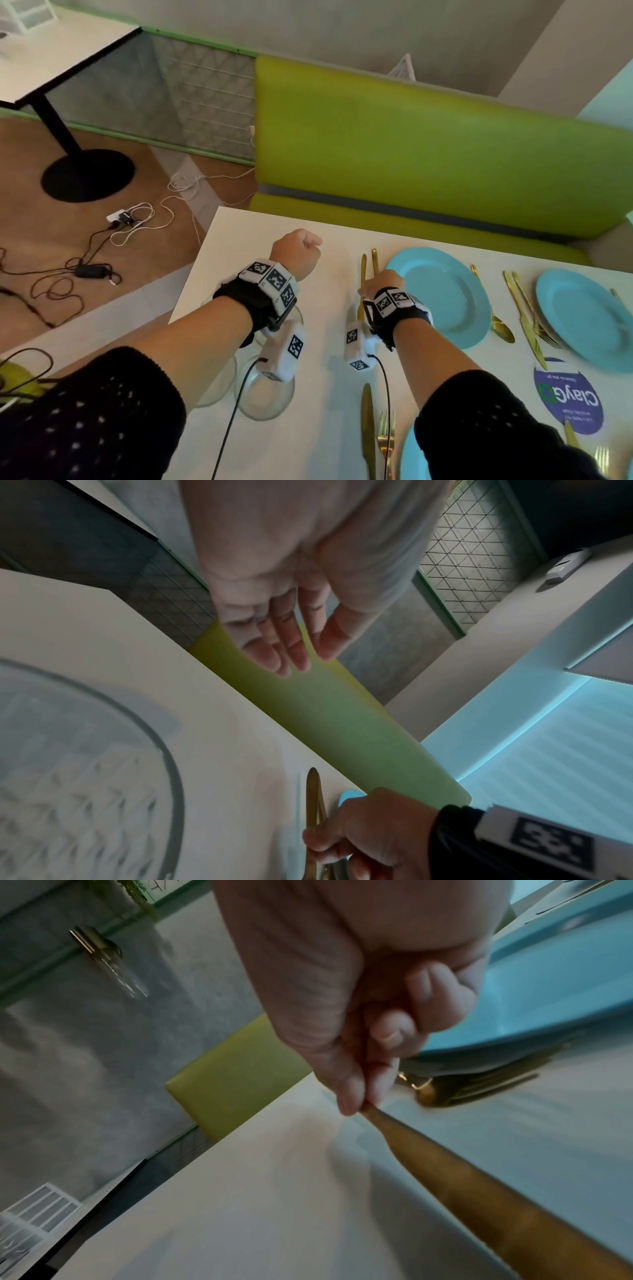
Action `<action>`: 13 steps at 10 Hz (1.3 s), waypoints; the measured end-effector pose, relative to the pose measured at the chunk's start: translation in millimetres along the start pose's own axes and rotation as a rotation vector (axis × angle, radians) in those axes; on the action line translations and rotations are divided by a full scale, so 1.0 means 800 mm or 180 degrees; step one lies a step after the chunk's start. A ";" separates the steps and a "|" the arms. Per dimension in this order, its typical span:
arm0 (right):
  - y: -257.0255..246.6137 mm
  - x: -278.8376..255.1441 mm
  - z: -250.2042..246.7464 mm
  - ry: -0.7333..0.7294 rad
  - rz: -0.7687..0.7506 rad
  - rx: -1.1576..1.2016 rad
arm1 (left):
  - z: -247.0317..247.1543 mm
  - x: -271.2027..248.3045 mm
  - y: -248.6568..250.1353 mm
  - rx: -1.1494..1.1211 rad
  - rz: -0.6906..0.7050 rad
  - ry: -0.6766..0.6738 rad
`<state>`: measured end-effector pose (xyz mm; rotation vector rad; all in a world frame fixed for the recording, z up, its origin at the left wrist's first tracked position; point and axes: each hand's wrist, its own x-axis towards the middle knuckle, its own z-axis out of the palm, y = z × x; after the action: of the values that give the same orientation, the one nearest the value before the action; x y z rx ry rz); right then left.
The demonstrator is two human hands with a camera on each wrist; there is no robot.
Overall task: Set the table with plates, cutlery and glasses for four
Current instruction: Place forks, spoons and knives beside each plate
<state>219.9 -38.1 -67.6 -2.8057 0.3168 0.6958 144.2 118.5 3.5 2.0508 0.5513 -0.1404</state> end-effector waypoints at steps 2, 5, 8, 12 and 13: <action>-0.005 0.011 -0.003 0.0034 -0.0034 0.0270 | 0.001 0.014 -0.005 -0.0046 -0.0047 0.0044; 0.004 0.029 -0.001 0.0159 0.0047 0.0935 | 0.008 0.022 -0.004 -0.0139 -0.0043 0.0046; -0.003 0.019 0.000 0.0519 0.0027 0.0482 | 0.013 0.020 -0.001 -0.0190 -0.0053 0.0080; 0.010 -0.027 -0.033 0.0581 -0.0475 0.0350 | -0.001 -0.020 -0.003 -0.0385 -0.0013 0.0250; 0.021 -0.064 -0.035 0.0460 -0.0822 0.0217 | -0.006 -0.047 -0.012 -0.0283 0.0006 0.0287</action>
<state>183.3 -54.4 -21.6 -2.7676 0.0006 0.4182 106.2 114.2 10.3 1.9781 0.6007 -0.0218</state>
